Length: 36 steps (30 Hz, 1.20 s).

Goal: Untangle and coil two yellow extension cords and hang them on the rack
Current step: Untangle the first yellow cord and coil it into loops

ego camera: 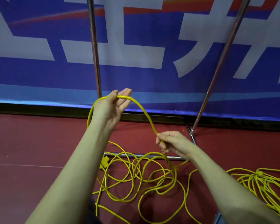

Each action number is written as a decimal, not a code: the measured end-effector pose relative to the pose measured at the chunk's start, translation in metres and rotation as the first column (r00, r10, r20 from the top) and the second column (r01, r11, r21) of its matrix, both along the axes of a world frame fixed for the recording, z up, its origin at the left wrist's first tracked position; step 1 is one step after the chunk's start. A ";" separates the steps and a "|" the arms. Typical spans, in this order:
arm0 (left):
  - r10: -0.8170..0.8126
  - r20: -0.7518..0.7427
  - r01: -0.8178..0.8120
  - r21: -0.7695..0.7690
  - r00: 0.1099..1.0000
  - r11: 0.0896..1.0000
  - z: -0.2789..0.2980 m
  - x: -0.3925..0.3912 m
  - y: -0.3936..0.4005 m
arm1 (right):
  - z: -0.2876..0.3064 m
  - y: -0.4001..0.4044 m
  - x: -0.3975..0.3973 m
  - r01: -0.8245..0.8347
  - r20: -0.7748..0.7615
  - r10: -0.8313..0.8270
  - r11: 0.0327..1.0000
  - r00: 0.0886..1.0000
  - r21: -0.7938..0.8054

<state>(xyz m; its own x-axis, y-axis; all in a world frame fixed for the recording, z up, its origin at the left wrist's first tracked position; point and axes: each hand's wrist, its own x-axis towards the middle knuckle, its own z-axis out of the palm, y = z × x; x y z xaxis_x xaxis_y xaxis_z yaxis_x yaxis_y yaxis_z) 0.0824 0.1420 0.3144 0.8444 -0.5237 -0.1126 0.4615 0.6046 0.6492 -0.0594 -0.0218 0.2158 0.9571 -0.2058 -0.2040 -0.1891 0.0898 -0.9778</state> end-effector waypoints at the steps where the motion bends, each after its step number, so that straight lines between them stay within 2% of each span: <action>1: 0.008 -0.008 -0.008 0.010 1.000 1.000 -0.004 0.002 -0.001 | 0.000 0.002 0.001 0.000 0.004 -0.001 1.000 1.000 0.029; 4: 0.022 -0.030 -0.022 0.002 0.999 1.000 -0.016 0.007 -0.003 | 0.009 0.005 0.006 0.075 0.020 -0.078 0.988 0.997 0.138; 6: -0.008 0.010 0.007 0.066 1.000 0.998 -0.022 0.002 -0.006 | 0.017 0.007 0.010 0.127 0.052 -0.139 0.975 0.989 0.180; 9: -0.201 0.100 0.171 0.255 0.974 0.952 -0.030 -0.019 -0.016 | 0.031 0.014 0.013 0.112 0.097 -0.123 0.988 0.988 0.111; 11: -0.302 0.114 0.257 0.297 0.947 0.920 -0.035 -0.033 -0.022 | 0.039 0.021 0.014 0.068 0.119 -0.078 0.994 0.990 0.080; 13: -0.301 0.097 0.274 0.221 0.949 0.936 -0.033 -0.040 -0.023 | 0.044 0.025 0.013 0.045 0.135 -0.054 0.997 0.989 0.062; 15: -0.237 0.122 0.219 0.150 0.964 0.964 -0.028 -0.037 -0.021 | 0.045 0.024 0.012 0.026 0.132 -0.034 0.998 0.991 0.063; 18: -0.093 0.139 0.083 0.073 0.986 0.994 -0.022 -0.028 -0.016 | 0.039 0.018 0.007 -0.012 0.025 0.012 0.999 1.000 0.036; 22: 0.089 0.052 -0.084 -0.087 0.995 0.993 -0.013 -0.005 -0.001 | 0.023 0.004 -0.004 -0.070 -0.136 0.063 0.997 0.989 -0.042; 25: 0.147 0.025 -0.144 -0.101 0.989 0.984 -0.009 0.009 0.009 | 0.015 -0.001 -0.010 -0.058 -0.132 0.054 0.998 0.990 -0.022; 28: 0.092 -0.006 -0.092 0.009 0.996 0.996 -0.014 0.006 0.007 | 0.017 0.001 -0.009 -0.024 -0.061 0.027 0.998 0.998 0.059; 31: -0.045 0.004 0.044 0.112 0.999 0.993 -0.021 -0.013 -0.003 | 0.028 0.010 -0.001 0.030 -0.014 -0.029 0.995 0.999 0.096; 34: -0.177 0.046 0.168 0.145 0.983 0.975 -0.026 -0.040 -0.015 | 0.039 0.019 0.005 0.058 0.029 -0.061 0.994 0.998 0.092; 36: -0.171 0.059 0.163 0.122 0.984 0.979 -0.027 -0.049 -0.019 | 0.044 0.022 0.006 0.051 0.040 -0.055 0.995 0.998 0.091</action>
